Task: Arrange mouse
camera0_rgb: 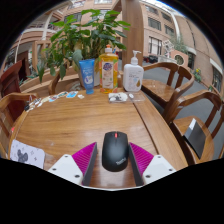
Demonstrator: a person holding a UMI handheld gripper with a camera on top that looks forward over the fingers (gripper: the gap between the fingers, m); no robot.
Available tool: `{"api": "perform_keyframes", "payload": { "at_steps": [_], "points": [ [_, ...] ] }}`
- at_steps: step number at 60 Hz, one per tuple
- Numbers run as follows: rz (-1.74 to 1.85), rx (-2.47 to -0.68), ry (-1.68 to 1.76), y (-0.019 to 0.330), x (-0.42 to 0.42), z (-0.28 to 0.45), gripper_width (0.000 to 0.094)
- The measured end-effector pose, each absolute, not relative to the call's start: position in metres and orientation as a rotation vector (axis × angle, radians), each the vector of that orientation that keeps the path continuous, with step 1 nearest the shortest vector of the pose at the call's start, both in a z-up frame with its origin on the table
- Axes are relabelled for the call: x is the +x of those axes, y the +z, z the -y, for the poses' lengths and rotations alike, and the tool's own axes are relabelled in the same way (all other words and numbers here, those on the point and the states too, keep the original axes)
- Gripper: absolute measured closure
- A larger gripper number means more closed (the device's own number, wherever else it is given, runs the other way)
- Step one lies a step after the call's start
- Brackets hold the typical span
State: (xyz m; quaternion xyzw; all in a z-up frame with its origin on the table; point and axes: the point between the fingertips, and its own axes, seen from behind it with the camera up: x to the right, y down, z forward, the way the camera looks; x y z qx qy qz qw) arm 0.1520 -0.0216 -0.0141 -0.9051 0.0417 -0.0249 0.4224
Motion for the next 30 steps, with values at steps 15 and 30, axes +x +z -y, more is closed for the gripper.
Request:
{"api": "perform_keyframes", "payload": {
  "at_steps": [15, 30],
  "points": [
    [-0.123, -2.235, -0.105, -0.013, 0.151, 0.016, 0.0577],
    [-0.216, -2.143, -0.165, 0.047, 0.165, 0.026, 0.0588]
  ]
}}
